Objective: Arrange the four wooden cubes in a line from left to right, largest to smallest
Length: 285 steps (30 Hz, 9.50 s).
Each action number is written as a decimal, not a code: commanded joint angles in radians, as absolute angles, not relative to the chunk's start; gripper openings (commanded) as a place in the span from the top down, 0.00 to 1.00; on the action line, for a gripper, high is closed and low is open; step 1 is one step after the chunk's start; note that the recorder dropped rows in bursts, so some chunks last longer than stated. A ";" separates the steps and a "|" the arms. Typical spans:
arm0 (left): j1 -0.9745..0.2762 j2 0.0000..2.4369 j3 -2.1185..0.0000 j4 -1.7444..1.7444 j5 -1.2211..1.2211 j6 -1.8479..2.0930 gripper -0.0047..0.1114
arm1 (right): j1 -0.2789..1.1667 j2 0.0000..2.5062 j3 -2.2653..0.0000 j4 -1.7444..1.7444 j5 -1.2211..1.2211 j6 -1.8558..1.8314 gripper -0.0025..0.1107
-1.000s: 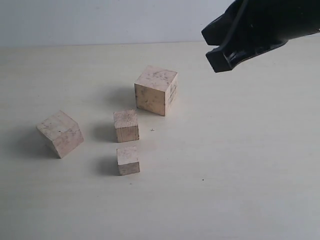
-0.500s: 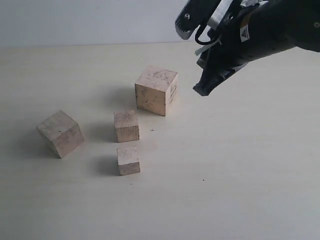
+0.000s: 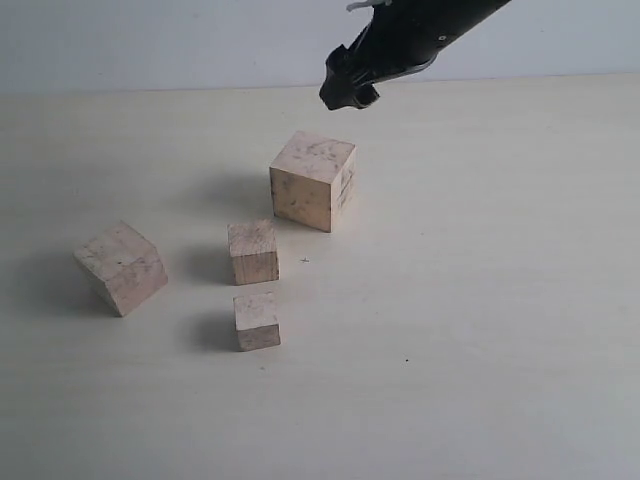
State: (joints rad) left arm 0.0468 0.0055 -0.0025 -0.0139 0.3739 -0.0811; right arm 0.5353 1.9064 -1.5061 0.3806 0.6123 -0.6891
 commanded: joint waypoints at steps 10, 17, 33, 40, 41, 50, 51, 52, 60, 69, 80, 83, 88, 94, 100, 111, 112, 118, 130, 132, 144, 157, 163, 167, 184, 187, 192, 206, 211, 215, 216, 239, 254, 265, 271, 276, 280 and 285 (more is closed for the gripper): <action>0.049 0.000 0.000 -0.022 0.359 -0.084 0.96 | 0.535 2.052 -1.517 0.564 0.578 -1.073 0.08; 0.049 0.000 0.000 -0.022 0.359 -0.084 0.96 | 0.535 2.099 -1.517 0.752 0.588 -1.326 0.08; 0.049 0.000 0.000 -0.022 0.359 -0.084 0.96 | 0.535 2.190 -1.517 0.860 0.526 -1.457 0.08; 0.049 0.000 0.000 -0.022 0.359 -0.084 0.96 | 0.535 2.215 -1.535 0.878 0.540 -1.500 0.08; 0.049 0.000 0.000 -0.022 0.359 -0.084 0.96 | 0.535 2.220 -1.535 0.878 0.545 -1.500 0.08; 0.049 0.000 0.000 -0.022 0.359 -0.084 0.96 | 0.535 2.187 -1.535 0.923 0.657 -1.442 0.97; 0.049 0.000 0.000 -0.022 0.359 -0.084 0.96 | 0.535 2.179 -1.535 0.937 0.658 -1.442 0.98; 0.049 0.000 0.000 -0.022 0.359 -0.084 0.96 | 0.535 2.165 -1.535 0.961 0.658 -1.442 0.98; 0.049 0.000 0.000 -0.022 0.359 -0.084 0.96 | 0.535 2.076 -1.535 1.212 0.774 -1.570 0.98; 0.049 0.000 0.000 -0.022 0.359 -0.084 0.96 | 0.658 2.075 -1.535 1.372 0.892 -1.740 0.98; 0.049 0.000 0.000 -0.022 0.359 -0.084 0.96 | 0.855 2.106 -1.646 1.387 0.810 -1.831 0.98; 0.049 0.000 0.000 -0.022 0.359 -0.084 0.96 | 0.885 2.134 -1.693 1.387 0.806 -1.815 0.98; 0.049 0.000 0.000 -0.022 0.359 -0.084 0.96 | 0.912 2.193 -1.743 1.394 0.772 -1.805 0.98; 0.049 0.000 0.000 -0.022 0.359 -0.084 0.96 | 0.933 2.275 -1.820 1.442 0.778 -1.805 0.98; 0.049 0.000 0.000 -0.022 0.359 -0.084 0.96 | 0.947 2.347 -1.915 1.448 0.779 -1.805 0.98; 0.049 0.000 0.000 -0.022 0.359 -0.084 0.96 | 0.947 2.484 -2.049 1.507 0.750 -1.807 0.98; 0.049 0.000 0.000 -0.022 0.359 -0.084 0.96 | 0.947 2.498 -2.061 1.507 0.748 -1.807 0.98; 0.049 0.000 0.000 -0.022 0.359 -0.084 0.96 | 0.943 2.538 -2.083 1.454 0.717 -1.805 0.98; 0.049 0.000 0.000 -0.022 0.359 -0.084 0.96 | 0.869 2.508 -2.083 0.968 0.754 -1.397 0.98; 0.049 0.000 0.000 -0.022 0.359 -0.084 0.96 | 0.852 2.487 -2.083 0.908 0.770 -1.339 0.98; 0.049 0.000 0.000 -0.022 0.359 -0.084 0.96 | 0.796 2.454 -2.081 0.777 0.974 -1.268 0.98; 0.049 0.000 0.000 -0.022 0.359 -0.084 0.96 | 0.780 2.458 -2.081 0.698 0.994 -1.226 0.98; 0.049 0.000 0.000 -0.022 0.359 -0.084 0.96 | 0.780 2.466 -2.081 0.788 0.955 -1.229 0.98; 0.049 0.000 0.000 -0.022 0.359 -0.084 0.96 | 0.780 2.490 -2.081 0.785 0.949 -1.274 0.98; 0.049 0.000 0.000 -0.022 0.359 -0.084 0.96 | 0.720 2.515 -2.081 0.748 0.967 -1.401 0.88; 0.049 0.000 0.000 -0.022 0.359 -0.084 0.96 | 0.710 2.515 -2.081 0.748 0.973 -1.401 0.88; 0.049 0.000 0.000 -0.022 0.359 -0.084 0.96 | 0.710 2.515 -2.081 0.788 0.999 -1.440 0.88; 0.049 0.000 0.000 -0.022 0.359 -0.084 0.96 | 0.710 2.515 -2.081 0.809 0.939 -1.447 0.75; 0.049 0.000 0.000 -0.022 0.359 -0.084 0.96 | 0.710 2.515 -2.081 0.832 0.936 -1.447 0.38; 0.049 0.000 0.000 -0.022 0.359 -0.084 0.96 | 0.710 2.515 -2.081 0.855 0.912 -1.447 0.18; 0.049 0.000 0.000 -0.022 0.359 -0.084 0.96 | 0.710 2.513 -2.081 0.855 0.908 -1.447 0.15; 0.049 0.000 0.000 -0.022 0.359 -0.084 0.96 | 0.710 2.118 -2.081 0.516 1.221 -1.174 0.10; 0.049 0.000 0.000 -0.022 0.359 -0.084 0.96 | 0.710 2.071 -1.796 0.419 1.125 -1.186 0.10; 0.049 0.000 0.000 -0.022 0.359 -0.084 0.96 | 0.710 2.071 -1.680 0.455 1.039 -1.159 0.10; 0.049 0.000 0.000 -0.022 0.359 -0.084 0.96 | 0.710 2.071 -1.680 0.405 1.030 -1.272 0.10; 0.049 0.000 0.000 -0.022 0.359 -0.084 0.96 | 0.710 2.076 -1.680 0.336 1.093 -1.531 0.10; 0.049 0.000 0.000 -0.022 0.359 -0.084 0.96 | 0.710 2.087 -1.680 0.407 1.112 -1.699 0.10; 0.049 0.000 0.000 -0.022 0.359 -0.084 0.96 | 0.710 2.139 -1.680 0.498 1.093 -1.787 0.10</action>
State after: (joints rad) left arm 0.0473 0.0055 -0.0025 -0.0163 0.3699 -0.0811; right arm 0.7113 2.1086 -1.6828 0.4522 1.1026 -1.7378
